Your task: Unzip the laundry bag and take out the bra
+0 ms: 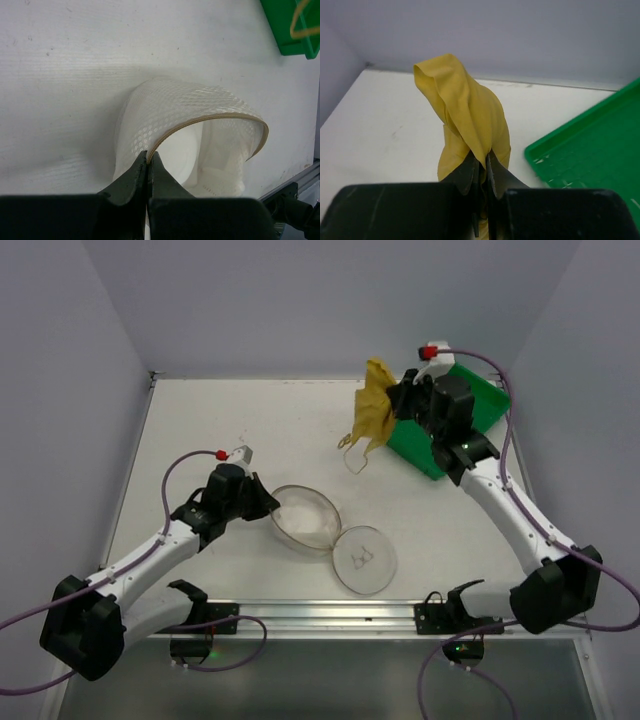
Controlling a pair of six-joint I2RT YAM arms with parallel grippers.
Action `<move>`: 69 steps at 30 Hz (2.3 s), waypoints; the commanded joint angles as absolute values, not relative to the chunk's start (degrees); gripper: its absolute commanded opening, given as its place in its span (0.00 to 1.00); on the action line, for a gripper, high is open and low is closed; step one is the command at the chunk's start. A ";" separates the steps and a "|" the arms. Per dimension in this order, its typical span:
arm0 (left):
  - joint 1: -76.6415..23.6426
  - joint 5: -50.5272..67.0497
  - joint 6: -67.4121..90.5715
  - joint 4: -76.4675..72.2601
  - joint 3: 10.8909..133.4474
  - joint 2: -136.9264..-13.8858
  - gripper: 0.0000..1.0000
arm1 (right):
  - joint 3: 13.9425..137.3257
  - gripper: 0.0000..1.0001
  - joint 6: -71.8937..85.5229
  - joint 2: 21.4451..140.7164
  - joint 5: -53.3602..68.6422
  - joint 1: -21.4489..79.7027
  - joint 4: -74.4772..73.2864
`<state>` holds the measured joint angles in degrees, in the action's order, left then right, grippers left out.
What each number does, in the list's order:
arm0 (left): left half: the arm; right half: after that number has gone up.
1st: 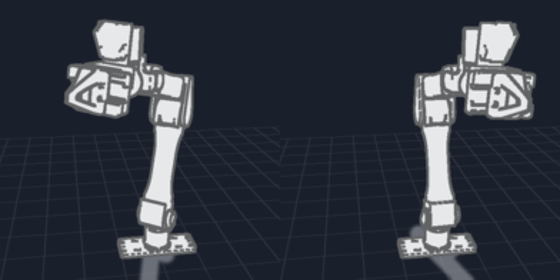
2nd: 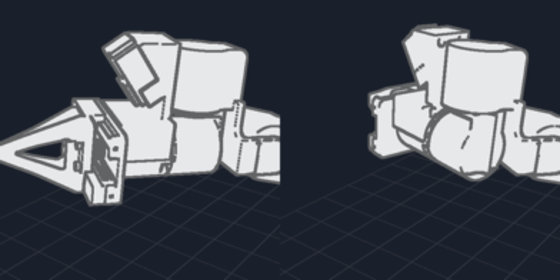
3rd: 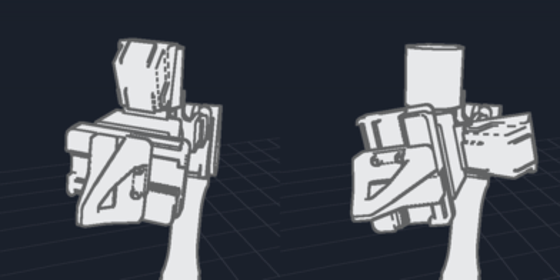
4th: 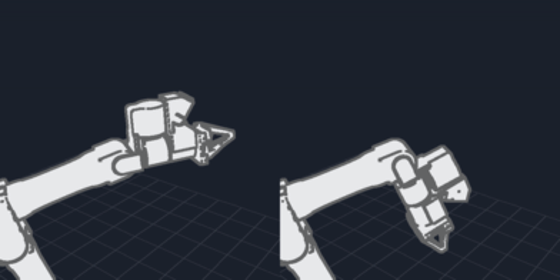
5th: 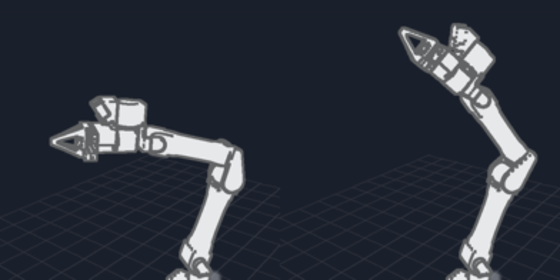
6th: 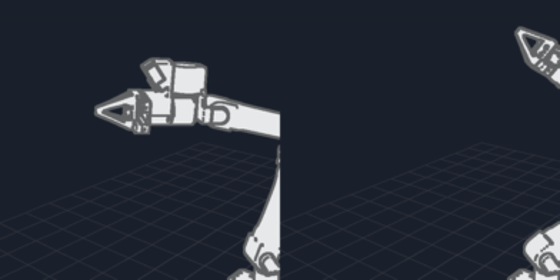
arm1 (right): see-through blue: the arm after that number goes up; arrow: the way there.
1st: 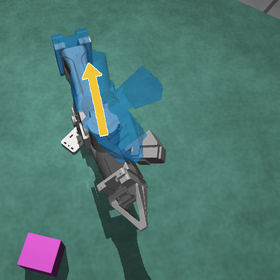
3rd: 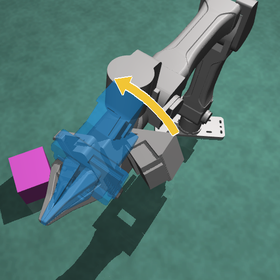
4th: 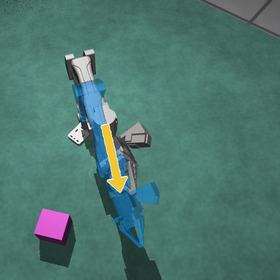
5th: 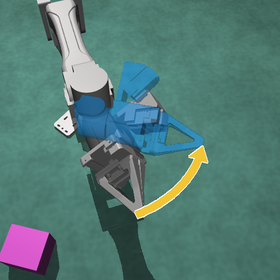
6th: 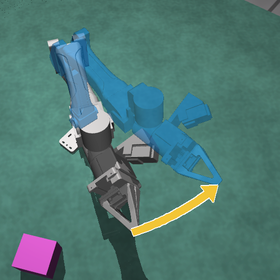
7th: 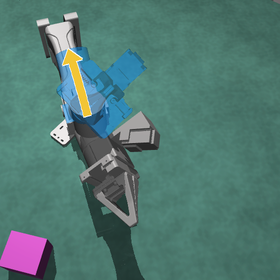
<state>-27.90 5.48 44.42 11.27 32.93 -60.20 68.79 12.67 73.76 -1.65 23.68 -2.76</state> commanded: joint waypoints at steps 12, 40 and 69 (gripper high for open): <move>-27.86 3.87 44.47 11.78 33.75 -59.06 0.00 | 106.68 0.00 20.04 113.71 -15.64 -2.37 -15.72; -27.86 3.25 42.37 10.81 37.35 -61.08 0.00 | 99.52 0.80 10.47 100.04 -6.58 10.53 -24.70; -27.69 3.34 43.95 9.76 31.20 -59.68 0.00 | 67.41 0.83 19.16 97.99 -8.94 55.99 -7.56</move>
<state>-27.88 4.21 43.90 11.22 31.70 -61.10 64.23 18.13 96.90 -2.33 56.18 -10.17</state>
